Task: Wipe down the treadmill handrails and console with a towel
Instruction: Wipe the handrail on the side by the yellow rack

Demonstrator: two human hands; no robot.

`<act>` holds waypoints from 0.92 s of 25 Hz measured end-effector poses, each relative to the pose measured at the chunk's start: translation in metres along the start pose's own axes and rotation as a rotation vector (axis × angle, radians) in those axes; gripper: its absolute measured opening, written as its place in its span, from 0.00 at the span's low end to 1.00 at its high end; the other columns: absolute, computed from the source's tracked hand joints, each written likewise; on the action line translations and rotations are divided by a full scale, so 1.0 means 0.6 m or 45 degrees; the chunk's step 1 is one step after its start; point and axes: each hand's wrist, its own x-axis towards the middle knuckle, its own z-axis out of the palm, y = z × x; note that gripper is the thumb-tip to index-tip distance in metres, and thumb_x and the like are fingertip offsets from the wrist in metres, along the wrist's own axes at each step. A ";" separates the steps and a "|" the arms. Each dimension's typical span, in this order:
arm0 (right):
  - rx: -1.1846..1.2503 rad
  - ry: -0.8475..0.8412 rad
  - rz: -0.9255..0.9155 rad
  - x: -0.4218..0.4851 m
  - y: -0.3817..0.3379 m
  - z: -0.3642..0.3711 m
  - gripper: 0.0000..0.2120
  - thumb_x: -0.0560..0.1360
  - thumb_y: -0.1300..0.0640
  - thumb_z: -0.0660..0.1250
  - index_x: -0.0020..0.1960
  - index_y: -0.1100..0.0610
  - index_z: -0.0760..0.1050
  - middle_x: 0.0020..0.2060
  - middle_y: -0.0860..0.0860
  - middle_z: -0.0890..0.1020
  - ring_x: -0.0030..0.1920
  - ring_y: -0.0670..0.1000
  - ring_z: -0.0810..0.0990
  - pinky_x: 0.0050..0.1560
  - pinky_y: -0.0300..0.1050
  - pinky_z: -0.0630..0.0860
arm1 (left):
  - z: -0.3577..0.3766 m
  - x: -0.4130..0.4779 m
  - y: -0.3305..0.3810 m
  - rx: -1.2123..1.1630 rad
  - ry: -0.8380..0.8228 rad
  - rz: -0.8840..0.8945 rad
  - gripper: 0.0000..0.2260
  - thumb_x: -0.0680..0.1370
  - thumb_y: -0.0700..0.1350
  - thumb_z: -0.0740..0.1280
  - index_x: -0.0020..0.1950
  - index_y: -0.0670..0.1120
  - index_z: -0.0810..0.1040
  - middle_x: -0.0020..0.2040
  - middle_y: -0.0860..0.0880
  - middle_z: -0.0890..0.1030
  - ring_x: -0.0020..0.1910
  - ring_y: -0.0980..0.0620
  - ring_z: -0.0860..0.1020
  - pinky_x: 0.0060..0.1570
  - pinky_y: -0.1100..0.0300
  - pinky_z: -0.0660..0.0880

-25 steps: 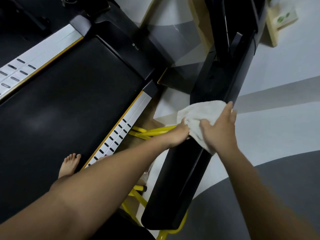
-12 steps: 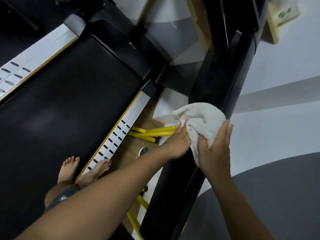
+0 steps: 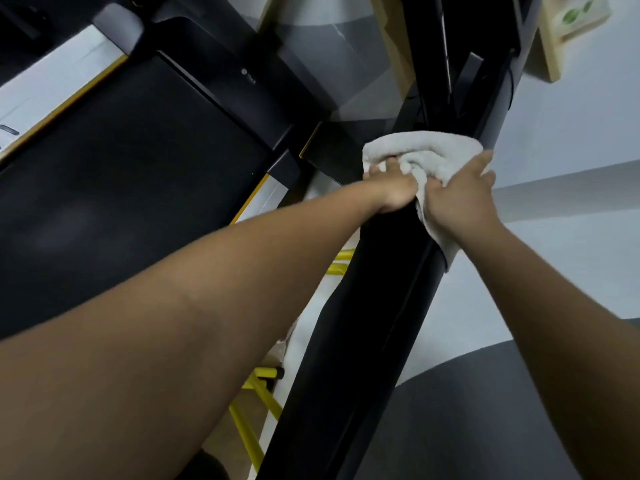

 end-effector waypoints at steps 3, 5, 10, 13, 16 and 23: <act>-0.165 0.112 -0.048 0.047 -0.023 0.004 0.48 0.75 0.43 0.65 0.78 0.58 0.36 0.77 0.64 0.47 0.70 0.69 0.64 0.68 0.56 0.64 | -0.014 0.031 0.005 -0.138 0.017 -0.061 0.25 0.85 0.49 0.50 0.79 0.39 0.52 0.79 0.42 0.59 0.77 0.44 0.59 0.66 0.56 0.62; -0.315 0.206 -0.137 0.057 -0.023 0.012 0.49 0.73 0.42 0.67 0.79 0.56 0.38 0.77 0.64 0.48 0.68 0.70 0.66 0.66 0.55 0.66 | -0.011 0.033 -0.005 -0.273 0.020 -0.055 0.26 0.84 0.49 0.50 0.80 0.40 0.50 0.79 0.43 0.57 0.78 0.43 0.57 0.70 0.55 0.59; -0.408 0.227 -0.260 0.039 -0.020 0.014 0.55 0.67 0.41 0.74 0.79 0.50 0.40 0.77 0.63 0.45 0.71 0.72 0.60 0.68 0.57 0.64 | 0.009 0.008 -0.048 -0.427 0.008 -0.164 0.30 0.81 0.58 0.50 0.81 0.49 0.49 0.80 0.41 0.56 0.78 0.41 0.58 0.74 0.47 0.56; -0.177 0.184 -0.306 -0.036 0.012 0.025 0.61 0.63 0.44 0.78 0.79 0.53 0.39 0.78 0.60 0.45 0.76 0.66 0.53 0.74 0.59 0.59 | 0.077 -0.065 -0.104 -0.435 -0.040 -0.130 0.31 0.80 0.55 0.51 0.81 0.46 0.46 0.79 0.38 0.57 0.76 0.38 0.61 0.74 0.46 0.60; 0.235 0.130 -0.200 -0.157 0.070 0.067 0.56 0.64 0.42 0.74 0.79 0.54 0.41 0.78 0.54 0.51 0.76 0.57 0.57 0.73 0.53 0.62 | 0.072 -0.177 -0.131 -0.420 -0.135 -0.159 0.22 0.83 0.41 0.50 0.77 0.36 0.59 0.76 0.35 0.62 0.75 0.38 0.62 0.74 0.49 0.58; 0.708 -0.003 0.013 -0.240 0.108 0.094 0.46 0.64 0.33 0.65 0.75 0.49 0.51 0.70 0.50 0.69 0.67 0.55 0.72 0.65 0.58 0.71 | 0.049 -0.221 -0.053 -0.063 -0.130 0.095 0.26 0.81 0.53 0.59 0.76 0.45 0.60 0.76 0.44 0.64 0.72 0.46 0.66 0.58 0.63 0.64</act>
